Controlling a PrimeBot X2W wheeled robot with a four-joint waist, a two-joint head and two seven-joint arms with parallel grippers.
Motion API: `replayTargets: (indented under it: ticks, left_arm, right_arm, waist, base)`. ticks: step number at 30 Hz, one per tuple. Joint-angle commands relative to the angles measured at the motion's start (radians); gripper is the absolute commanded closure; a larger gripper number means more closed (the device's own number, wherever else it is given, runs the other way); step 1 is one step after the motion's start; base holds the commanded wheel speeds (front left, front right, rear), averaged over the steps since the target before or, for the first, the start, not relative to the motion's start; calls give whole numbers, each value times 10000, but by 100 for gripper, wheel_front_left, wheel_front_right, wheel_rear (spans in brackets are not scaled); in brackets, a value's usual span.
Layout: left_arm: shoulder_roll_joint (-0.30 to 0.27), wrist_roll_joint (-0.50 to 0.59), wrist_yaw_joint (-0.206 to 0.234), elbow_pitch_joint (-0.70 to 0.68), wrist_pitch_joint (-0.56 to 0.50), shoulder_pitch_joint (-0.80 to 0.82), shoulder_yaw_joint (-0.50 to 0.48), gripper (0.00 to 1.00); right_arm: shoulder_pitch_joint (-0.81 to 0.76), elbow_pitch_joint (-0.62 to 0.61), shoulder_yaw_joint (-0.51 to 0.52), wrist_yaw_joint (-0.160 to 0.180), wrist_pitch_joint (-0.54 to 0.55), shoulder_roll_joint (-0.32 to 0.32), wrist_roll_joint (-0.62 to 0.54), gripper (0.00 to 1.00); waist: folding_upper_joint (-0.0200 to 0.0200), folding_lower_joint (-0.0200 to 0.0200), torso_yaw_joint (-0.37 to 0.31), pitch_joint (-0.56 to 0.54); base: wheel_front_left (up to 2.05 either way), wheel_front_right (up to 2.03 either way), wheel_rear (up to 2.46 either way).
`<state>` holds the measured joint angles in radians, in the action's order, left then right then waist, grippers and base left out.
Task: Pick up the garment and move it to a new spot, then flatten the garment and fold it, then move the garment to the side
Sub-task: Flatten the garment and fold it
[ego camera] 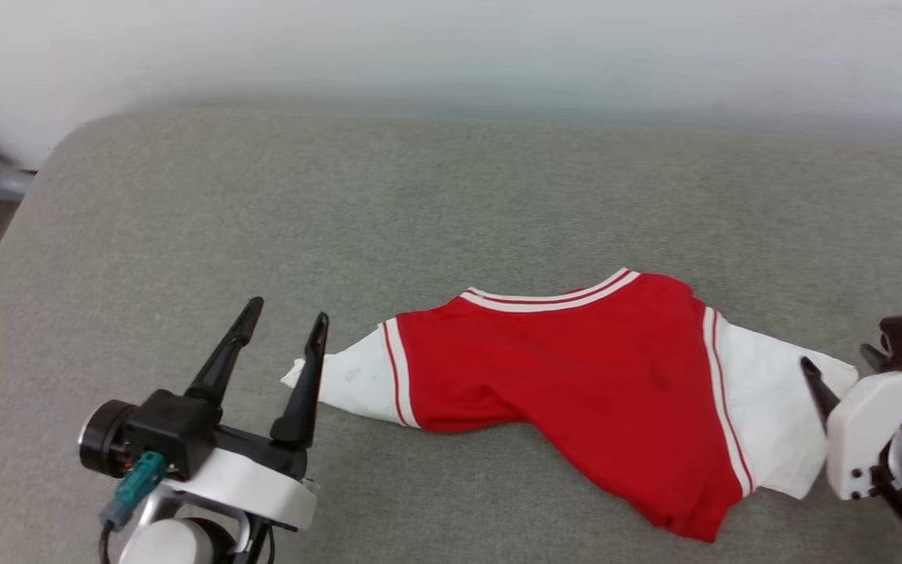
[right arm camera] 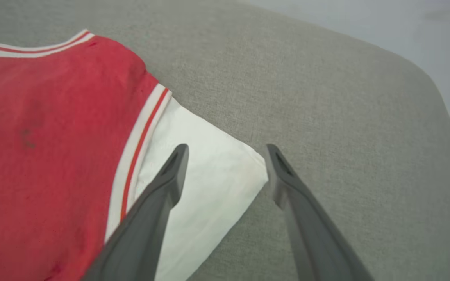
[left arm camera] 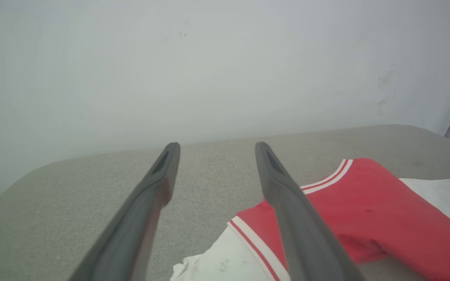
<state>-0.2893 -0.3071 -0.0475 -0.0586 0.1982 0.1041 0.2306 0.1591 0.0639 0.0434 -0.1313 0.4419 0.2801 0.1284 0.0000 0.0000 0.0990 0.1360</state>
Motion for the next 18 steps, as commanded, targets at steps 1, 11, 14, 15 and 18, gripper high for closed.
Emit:
replayTargets:
  ticks: [1,11,14,15,18]
  left_arm:
    - [35,120,-74,48,120,53,154,0]
    - [144,153,-191,356,313,308,452,0]
    - [163,142,-192,401,320,358,487,0]
    - [167,141,-182,423,315,397,498,0]
    - [153,130,-162,446,288,489,520,0]
  right_arm:
    - [306,330,42,10,647,330,66,0]
    - [1075,2181,659,10,2420,939,-227,0]
    - [1115,2470,724,10,2392,1000,-324,0]
    - [1077,2634,720,10,2370,1014,-347,0]
    - [1094,3043,649,10,2261,1004,-359,0]
  waist:
    - [0,0,306,227]
    - [0,0,984,741]
    - [0,0,1078,826]
    - [0,0,1110,865]
    - [0,0,1156,966]
  base:
    - [0,0,0]
    - [0,0,0]
    - [0,0,0]
    - [0,0,0]
    - [0,0,0]
